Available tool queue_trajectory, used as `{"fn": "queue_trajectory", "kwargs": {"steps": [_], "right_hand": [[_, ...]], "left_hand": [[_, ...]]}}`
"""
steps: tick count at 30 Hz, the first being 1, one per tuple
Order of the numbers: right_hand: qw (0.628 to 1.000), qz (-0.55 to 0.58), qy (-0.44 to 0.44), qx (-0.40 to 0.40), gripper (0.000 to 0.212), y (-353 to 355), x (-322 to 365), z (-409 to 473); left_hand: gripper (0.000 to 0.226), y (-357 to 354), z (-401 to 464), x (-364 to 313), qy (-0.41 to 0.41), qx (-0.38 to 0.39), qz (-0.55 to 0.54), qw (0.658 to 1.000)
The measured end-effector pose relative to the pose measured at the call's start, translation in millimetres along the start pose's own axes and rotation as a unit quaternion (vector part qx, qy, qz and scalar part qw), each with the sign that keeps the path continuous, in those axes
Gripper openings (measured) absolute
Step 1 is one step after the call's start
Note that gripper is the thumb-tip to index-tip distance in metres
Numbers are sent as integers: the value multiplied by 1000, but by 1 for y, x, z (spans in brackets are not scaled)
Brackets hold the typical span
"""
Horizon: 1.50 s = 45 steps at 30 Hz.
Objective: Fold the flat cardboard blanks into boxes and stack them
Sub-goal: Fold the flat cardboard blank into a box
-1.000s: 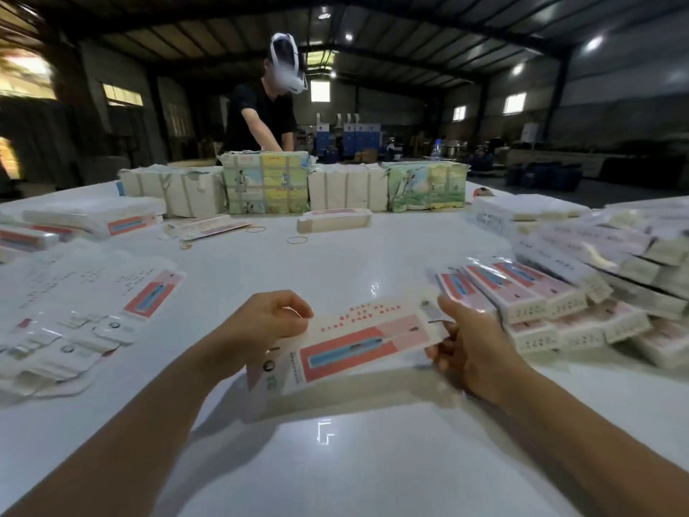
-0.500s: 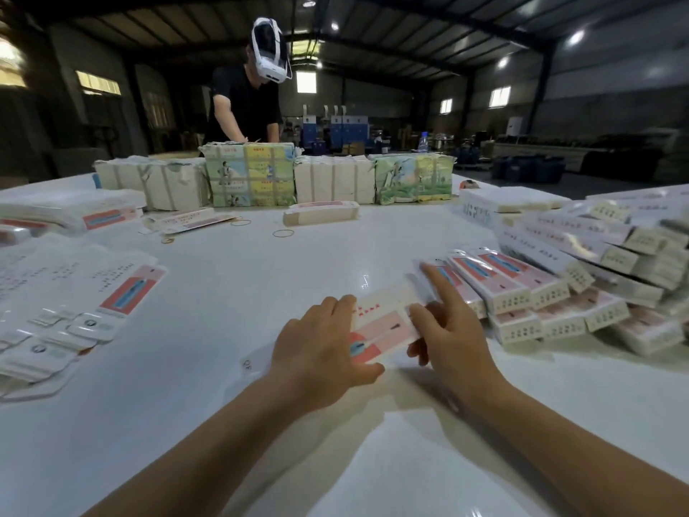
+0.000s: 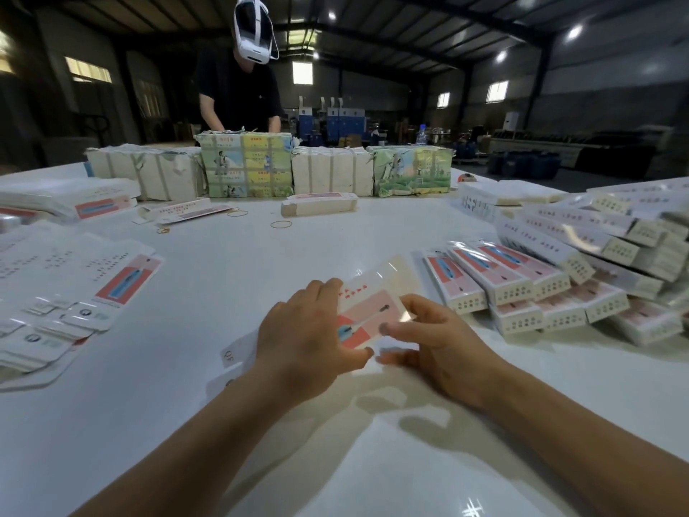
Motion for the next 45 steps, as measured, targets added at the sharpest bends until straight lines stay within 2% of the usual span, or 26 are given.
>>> {"fn": "queue_trajectory", "kwargs": {"steps": [2,4,6,9,12,14,15,17,25,30,31,34,36,41,45], "right_hand": [[998,-43,30,21,23,-1,-1,-1],[992,-100,70,-4,20,0,0,-2],[983,-146,96,-58,7,2,-1,-3],[973,-163,127,-101,9,-1,-1,-5],[950,-131,182,-219,23,1,2,-6],[925,-127,225,-279,17,3,5,-9],[918,-140,242,-283,14,2,5,-11],[913,-166,260,-268,23,-4,5,-14],[922,-207,243,-218,22,-15,3,-19],[961,-126,155,-193,59,-10,6,-16],[961,-142,145,-187,58,-10,6,-15],[959,-164,135,-187,34,-10,6,-15],[957,-164,143,-189,26,-10,6,-15],[944,-216,168,-182,38,-13,1,-15],[941,-231,177,-174,39,-13,3,-14]], "left_hand": [[66,4,1,5,11,31,-30,999],[58,8,3,9,15,56,-37,998],[61,9,4,11,19,93,-48,994],[69,10,6,13,43,132,-76,987],[67,11,5,18,60,118,-99,986],[65,11,4,21,61,107,-105,987],[64,10,3,21,60,104,-105,987],[67,9,2,19,58,99,-102,988],[64,1,0,12,39,97,-92,990],[65,0,-4,12,17,101,-80,992],[66,-1,-4,11,9,99,-74,992],[67,0,-5,10,-3,95,-67,993],[68,0,-5,9,1,93,-65,993],[67,-4,-7,5,-3,87,-46,995],[67,-5,-6,2,8,85,-36,996]]}}
Point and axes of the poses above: each hand's wrist, its own z-axis towards the middle knuckle, its own y-axis out of the back of the hand, x = y × z, the point moved 1 cm from there along z, towards the middle knuckle, and after that the axes turned 14 degrees about -x, right-handed, at the moved point
